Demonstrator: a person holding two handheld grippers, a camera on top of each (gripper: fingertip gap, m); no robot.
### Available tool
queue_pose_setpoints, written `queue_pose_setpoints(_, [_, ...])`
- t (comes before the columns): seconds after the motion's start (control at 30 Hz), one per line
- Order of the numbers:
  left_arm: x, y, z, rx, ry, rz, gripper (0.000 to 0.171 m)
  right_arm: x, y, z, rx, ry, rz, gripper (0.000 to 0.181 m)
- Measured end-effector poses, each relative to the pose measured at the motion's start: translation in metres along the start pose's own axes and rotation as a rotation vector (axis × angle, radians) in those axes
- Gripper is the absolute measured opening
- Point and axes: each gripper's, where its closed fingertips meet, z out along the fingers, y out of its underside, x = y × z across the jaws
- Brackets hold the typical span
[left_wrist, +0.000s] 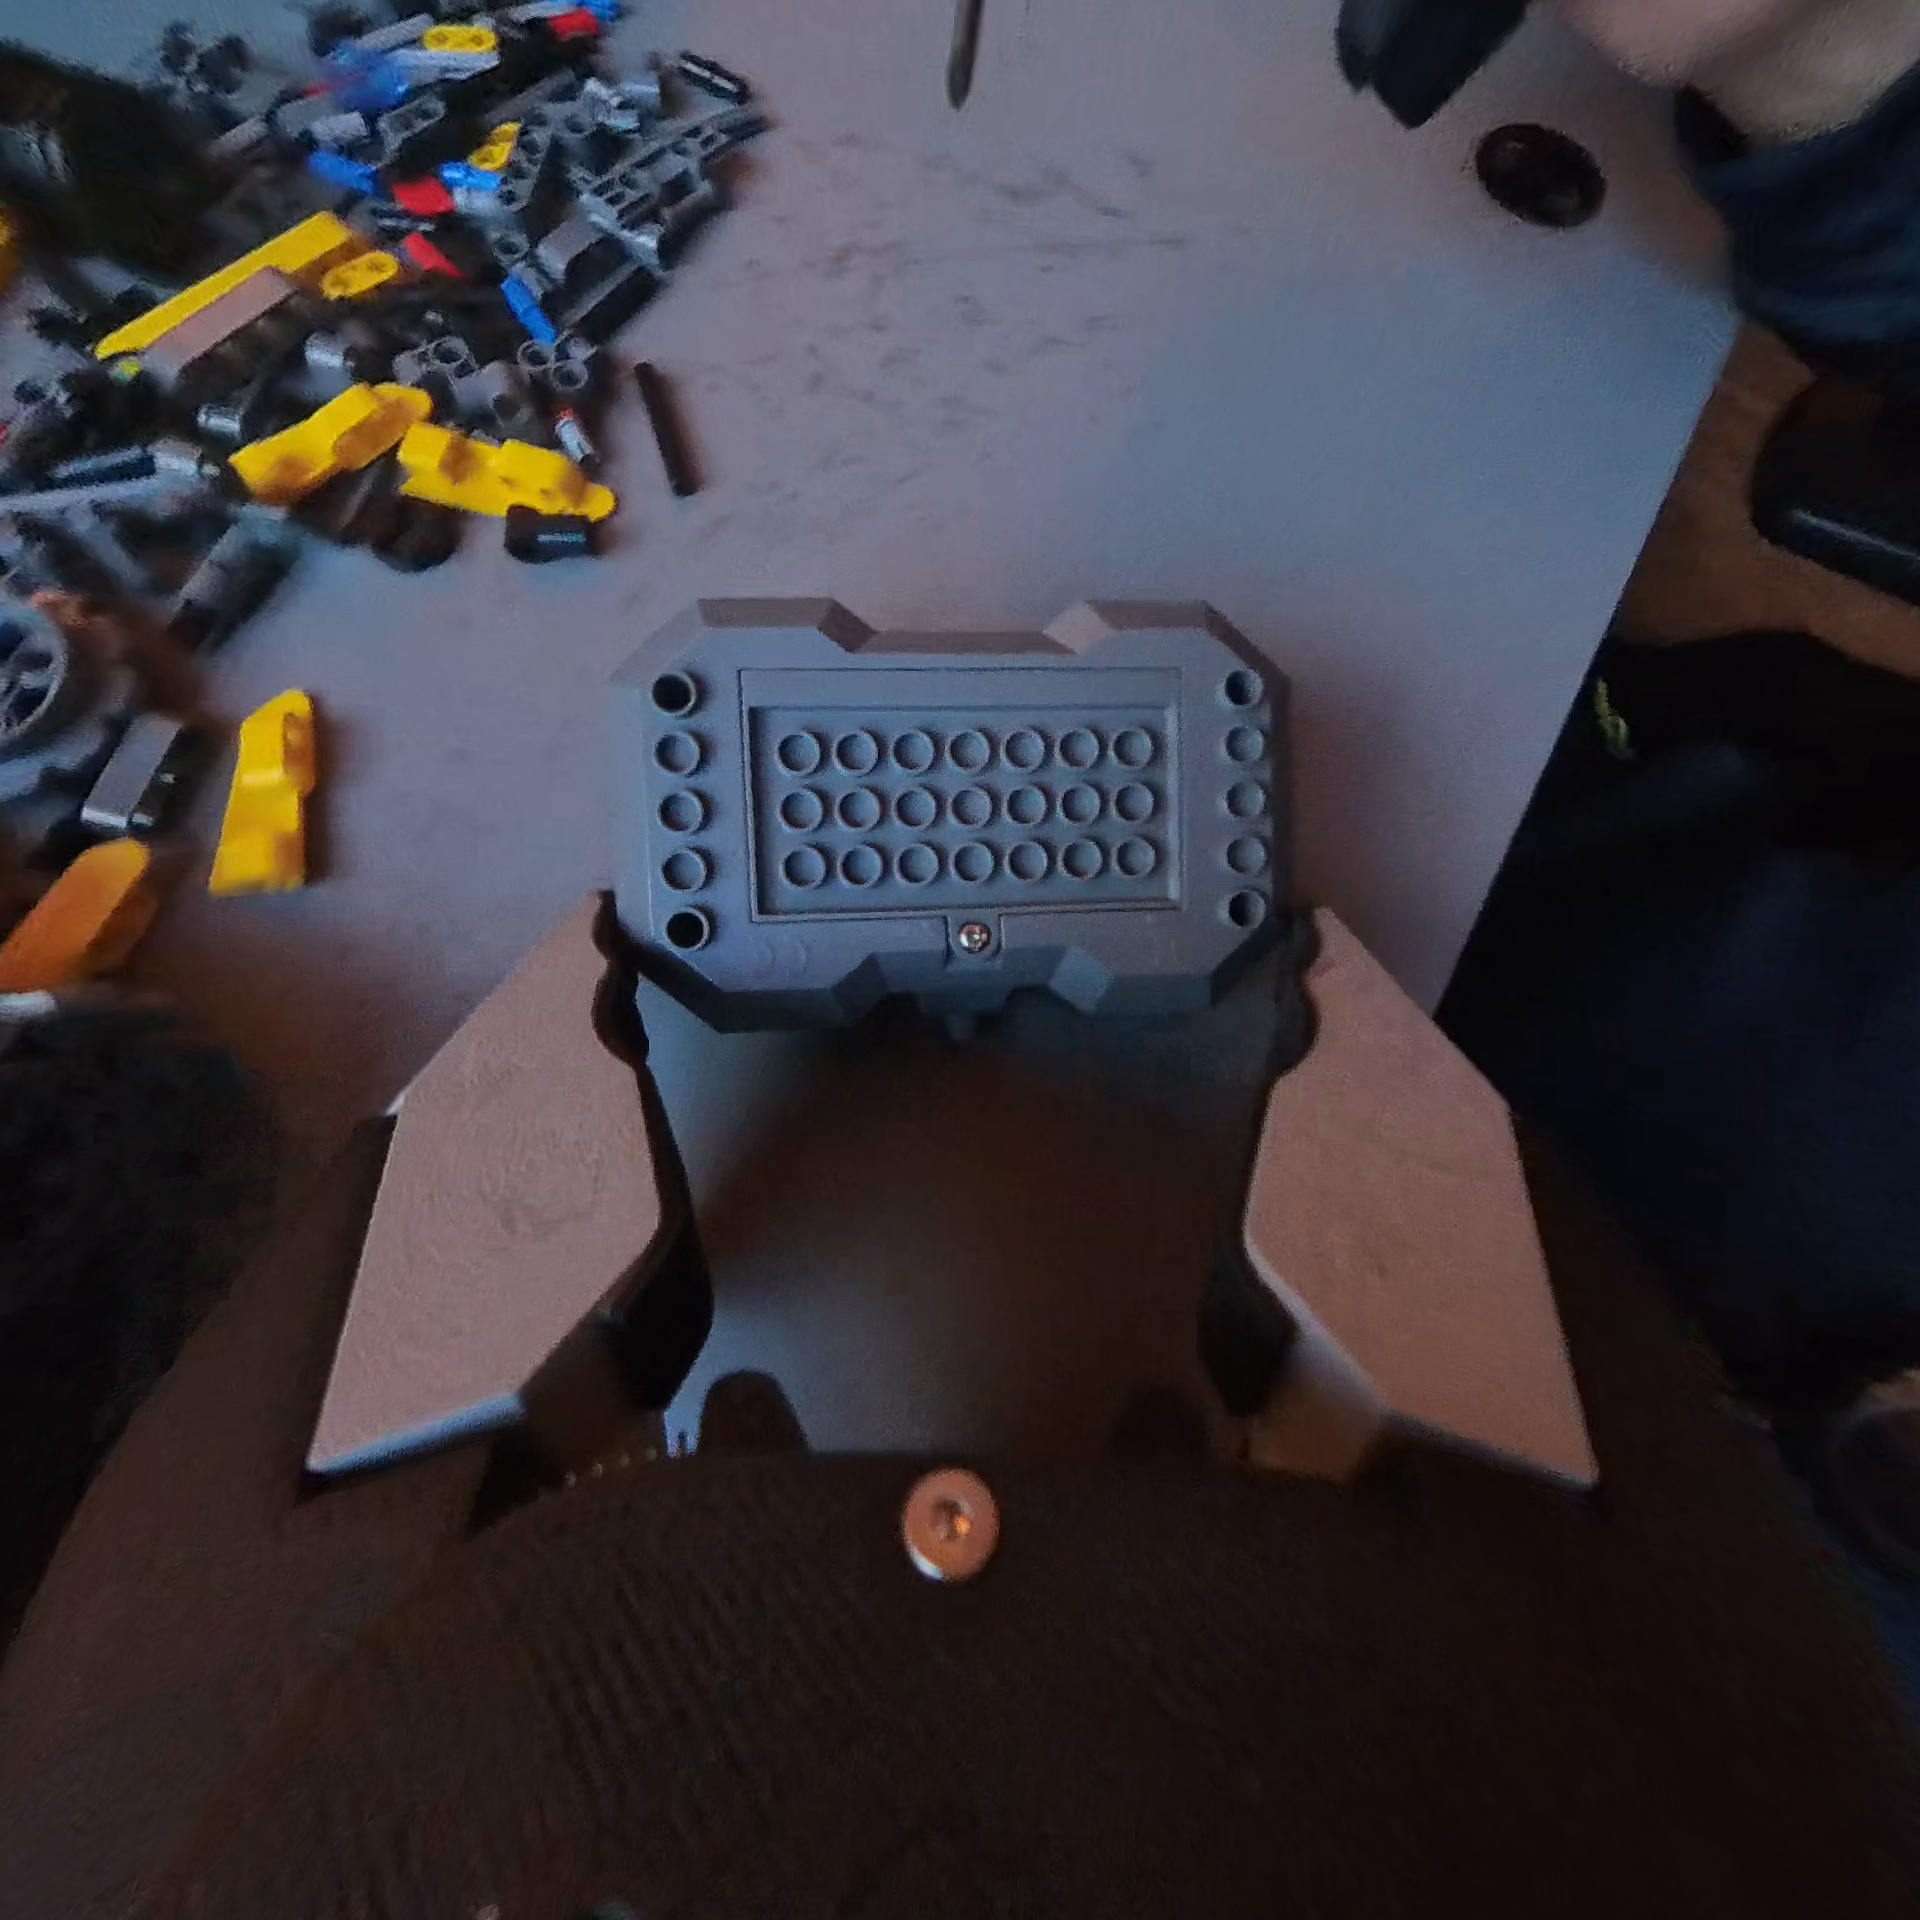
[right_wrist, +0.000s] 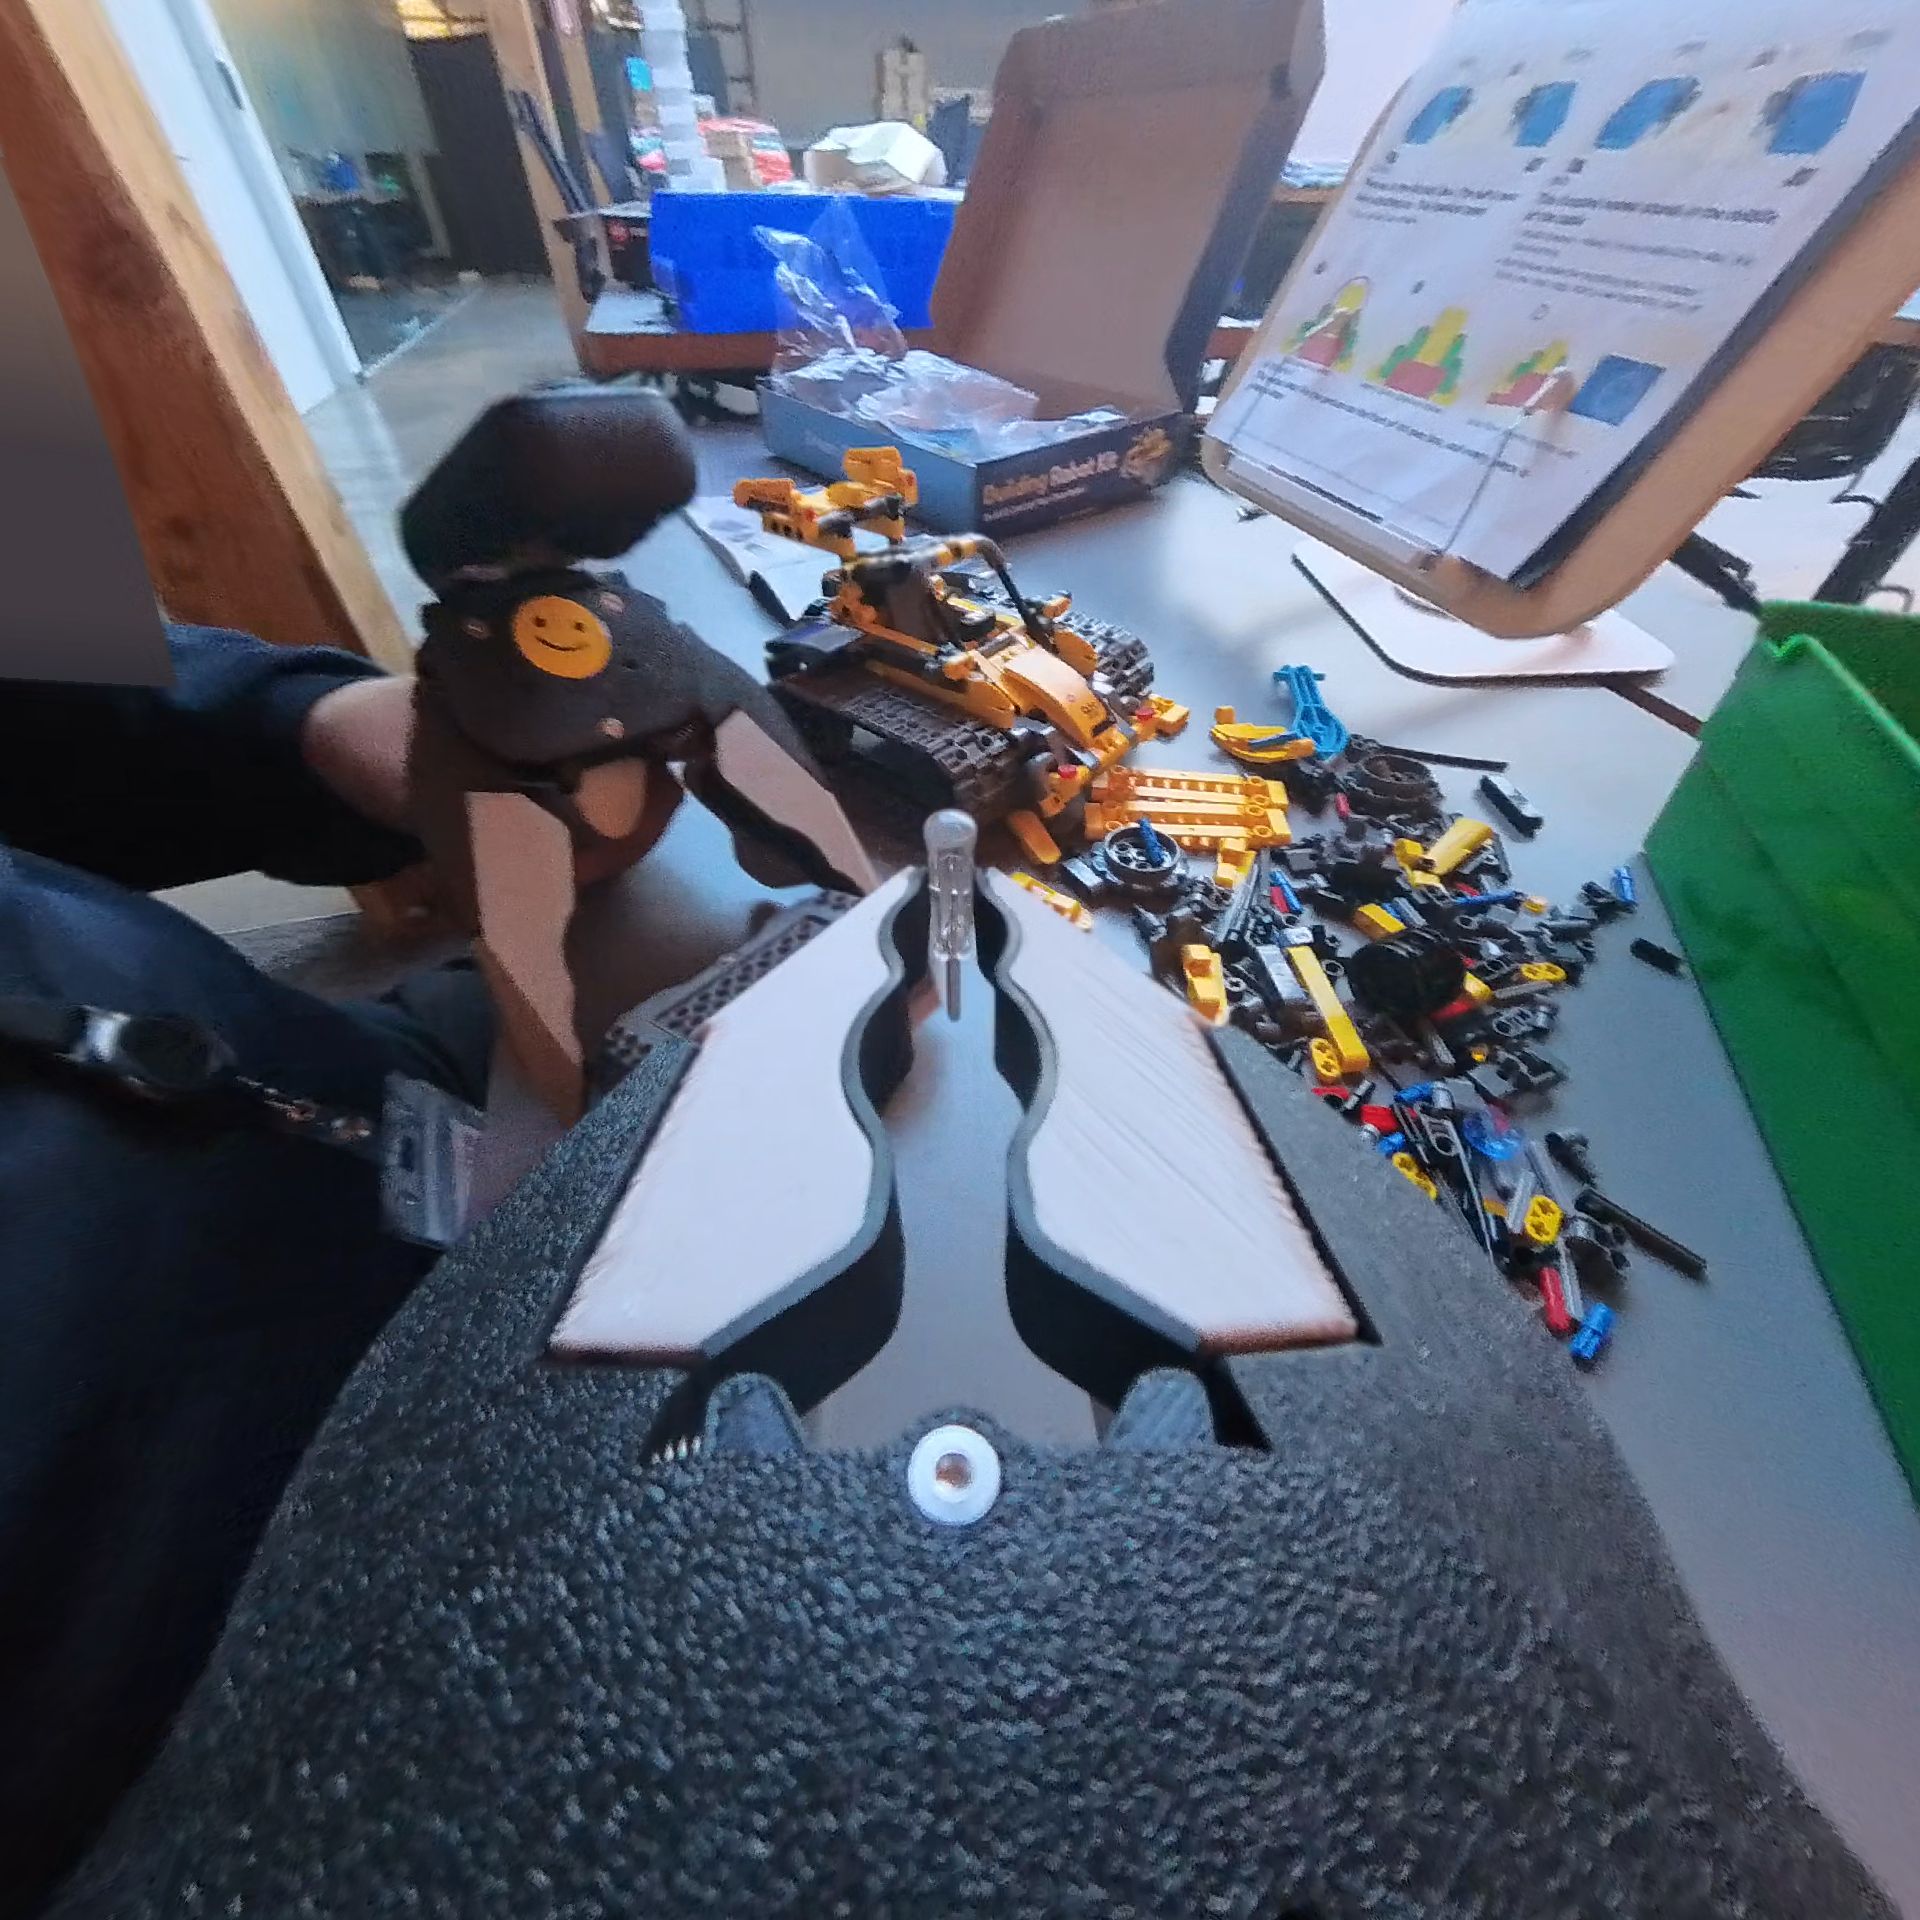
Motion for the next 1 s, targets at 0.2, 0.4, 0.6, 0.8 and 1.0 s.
queue_pose_setpoints(0.2, [0.002, 0.008, -0.009, 0.044, -0.085, -0.087, 0.116, 0.014, 0.024, 0.007, -0.029, 0.135, -0.075, 0.008])
queue_pose_setpoints(0.4, [0.003, 0.011, -0.014, 0.083, -0.116, -0.082, 0.106, 0.017, 0.030, 0.009, -0.053, 0.157, -0.072, 0.008])
queue_pose_setpoints(0.6, [0.009, 0.009, -0.017, 0.108, -0.085, -0.053, 0.100, 0.025, 0.028, 0.002, -0.025, 0.191, -0.040, 0.008])
queue_pose_setpoints(0.8, [0.013, 0.010, -0.016, 0.101, -0.078, -0.020, 0.093, 0.023, 0.027, 0.003, -0.020, 0.173, -0.036, 0.008])
queue_pose_setpoints(1.0, [0.018, 0.011, -0.018, 0.114, -0.077, 0.025, 0.074, 0.024, 0.028, 0.002, -0.022, 0.178, -0.039, 0.008])
